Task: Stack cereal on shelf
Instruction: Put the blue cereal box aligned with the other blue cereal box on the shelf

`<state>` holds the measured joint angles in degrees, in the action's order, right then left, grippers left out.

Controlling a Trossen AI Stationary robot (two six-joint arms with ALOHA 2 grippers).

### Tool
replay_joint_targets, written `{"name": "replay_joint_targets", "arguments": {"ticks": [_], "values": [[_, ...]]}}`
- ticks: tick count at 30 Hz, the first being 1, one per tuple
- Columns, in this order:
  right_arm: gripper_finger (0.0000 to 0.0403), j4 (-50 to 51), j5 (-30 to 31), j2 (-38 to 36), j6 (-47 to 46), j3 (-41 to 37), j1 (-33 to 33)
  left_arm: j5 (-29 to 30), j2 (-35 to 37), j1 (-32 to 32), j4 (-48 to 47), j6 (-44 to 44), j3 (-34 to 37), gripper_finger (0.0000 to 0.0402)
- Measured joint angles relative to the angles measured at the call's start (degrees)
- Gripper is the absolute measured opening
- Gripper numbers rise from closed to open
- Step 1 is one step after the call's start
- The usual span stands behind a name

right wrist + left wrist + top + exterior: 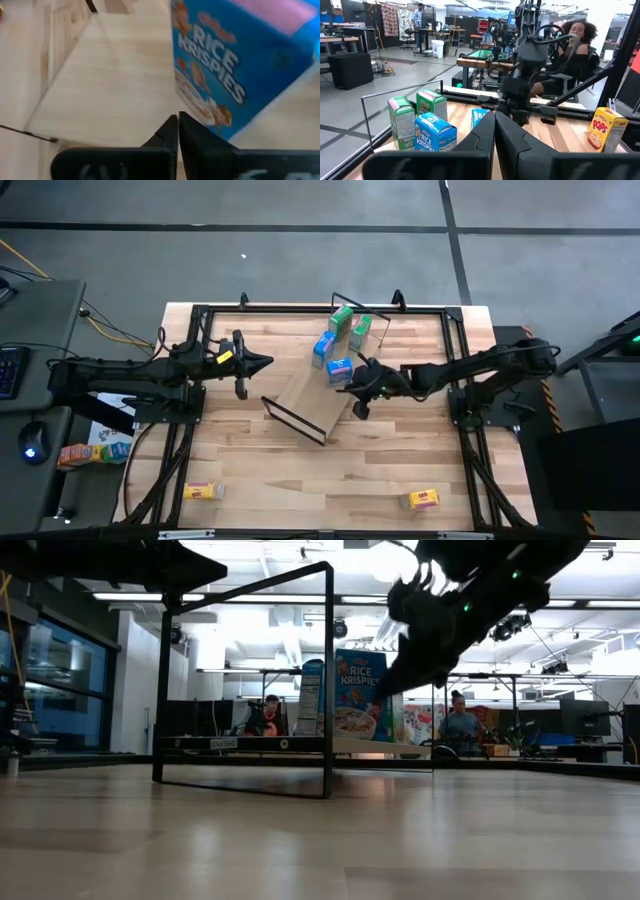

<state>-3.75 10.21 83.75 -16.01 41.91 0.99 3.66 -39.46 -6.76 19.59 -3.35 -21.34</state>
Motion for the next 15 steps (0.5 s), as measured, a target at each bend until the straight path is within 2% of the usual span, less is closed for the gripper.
{"name": "replay_joint_targets", "arguments": {"ticks": [5, 15], "values": [[0.0000, -0.74, -1.85, 0.08, -0.46, 0.00, -1.47, 0.02, 0.00, 0.00, -0.15, 0.50, 0.00, 0.0003], [0.0000, -1.26, 4.47, -0.18, -0.44, 0.00, -2.49, 0.02, 0.00, 0.00, -0.32, 0.54, 0.00, 0.0003]]}}
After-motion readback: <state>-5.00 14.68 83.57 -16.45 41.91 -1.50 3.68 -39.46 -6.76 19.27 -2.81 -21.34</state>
